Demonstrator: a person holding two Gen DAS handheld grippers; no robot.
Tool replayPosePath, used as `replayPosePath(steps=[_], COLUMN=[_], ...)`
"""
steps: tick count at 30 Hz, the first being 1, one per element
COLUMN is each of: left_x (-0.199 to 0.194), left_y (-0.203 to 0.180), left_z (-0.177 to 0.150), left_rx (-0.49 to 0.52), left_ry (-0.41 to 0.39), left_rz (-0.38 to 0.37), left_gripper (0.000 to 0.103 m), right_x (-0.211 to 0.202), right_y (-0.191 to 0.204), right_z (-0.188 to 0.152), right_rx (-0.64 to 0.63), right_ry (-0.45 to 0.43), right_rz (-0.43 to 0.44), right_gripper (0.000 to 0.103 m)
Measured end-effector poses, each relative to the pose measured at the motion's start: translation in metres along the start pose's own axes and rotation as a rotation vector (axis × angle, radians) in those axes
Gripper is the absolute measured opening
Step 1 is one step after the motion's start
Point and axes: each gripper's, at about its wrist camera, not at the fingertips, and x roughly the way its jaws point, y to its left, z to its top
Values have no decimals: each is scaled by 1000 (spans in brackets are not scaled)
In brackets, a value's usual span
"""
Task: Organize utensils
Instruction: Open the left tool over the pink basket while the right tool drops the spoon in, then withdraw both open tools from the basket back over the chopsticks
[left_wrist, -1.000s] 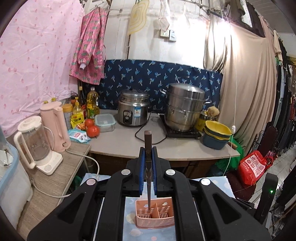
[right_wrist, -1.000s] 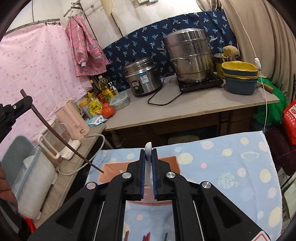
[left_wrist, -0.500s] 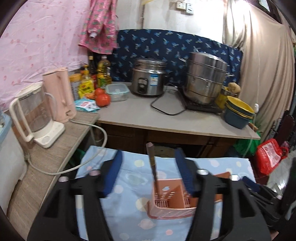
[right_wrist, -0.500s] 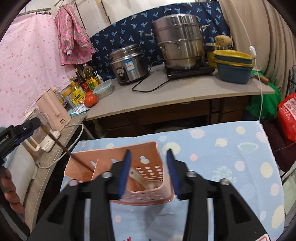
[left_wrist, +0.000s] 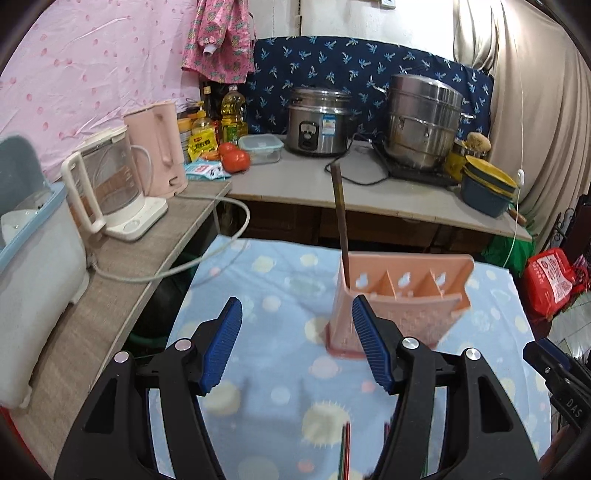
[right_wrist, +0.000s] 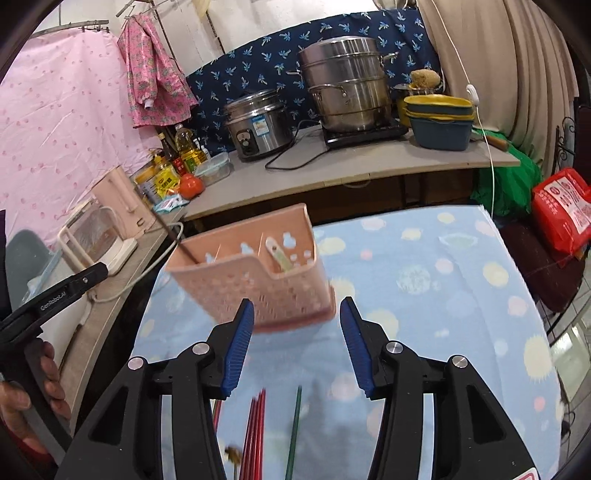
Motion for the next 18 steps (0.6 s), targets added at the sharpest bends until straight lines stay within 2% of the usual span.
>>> replayPosePath(steps=[8, 18], left_x=[-26, -41], left_y=[1, 4], left_z=[-59, -144], left_rx=[14, 43], left_ry=[67, 174], left_rz=[-5, 3], left_gripper=[59, 59], right_x=[-37, -54], right_y=[6, 12], right_z=[-60, -140], right_rx=[-37, -111], right_ry=[40, 130], right_rz=[-40, -103], right_gripper=[47, 47])
